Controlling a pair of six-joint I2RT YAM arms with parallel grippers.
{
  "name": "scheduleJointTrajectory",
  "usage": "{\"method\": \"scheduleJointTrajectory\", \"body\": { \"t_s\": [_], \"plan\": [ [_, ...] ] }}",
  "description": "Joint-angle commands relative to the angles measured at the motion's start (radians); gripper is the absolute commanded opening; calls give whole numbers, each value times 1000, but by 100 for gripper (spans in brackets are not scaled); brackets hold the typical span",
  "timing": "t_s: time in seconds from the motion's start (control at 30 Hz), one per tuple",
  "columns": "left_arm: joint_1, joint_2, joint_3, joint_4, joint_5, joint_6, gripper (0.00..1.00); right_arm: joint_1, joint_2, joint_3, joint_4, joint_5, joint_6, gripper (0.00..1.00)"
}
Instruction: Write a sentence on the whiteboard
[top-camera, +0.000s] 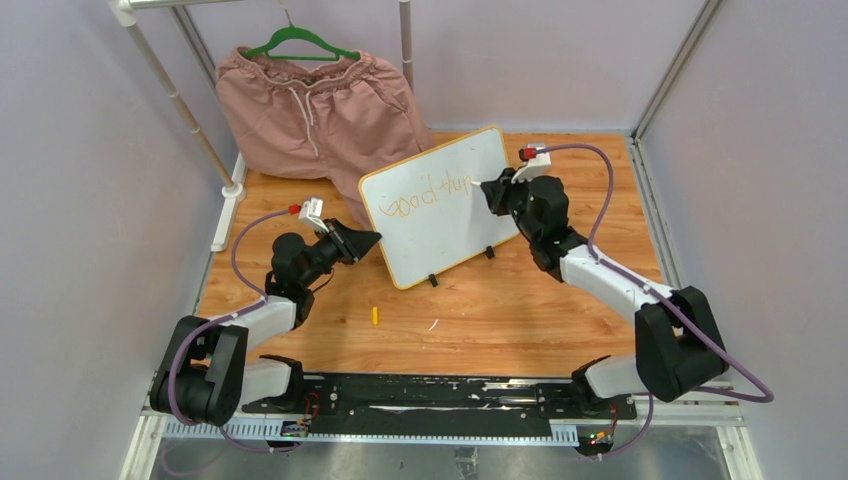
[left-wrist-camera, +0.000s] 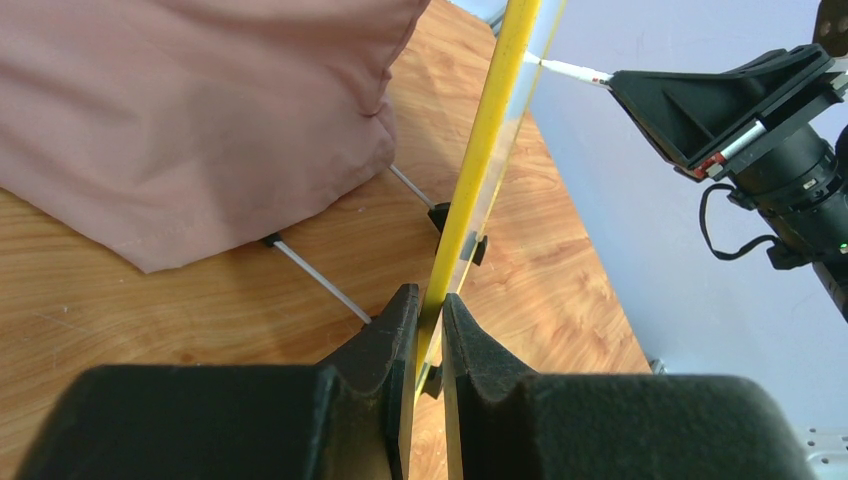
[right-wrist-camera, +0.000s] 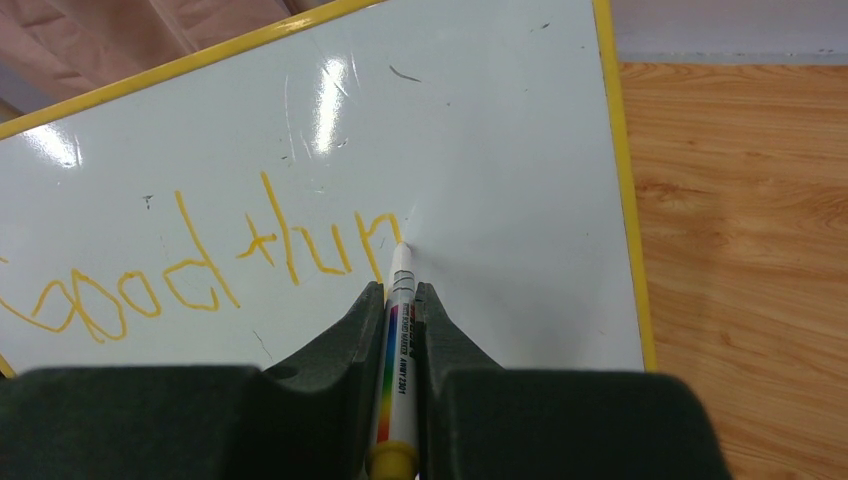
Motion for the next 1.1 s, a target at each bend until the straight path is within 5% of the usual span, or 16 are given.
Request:
{"method": "scheduleJointTrajectory", "body": {
  "t_s": [0.0, 1.07],
  "plan": [
    [-1, -19, -1, 30, 8, 4, 17, -14, -19, -28, 9, 11, 12, 0],
    [-2, -22, -2, 30, 7, 4, 17, -23, -66, 31, -8, 17, 5, 0]
  ]
}}
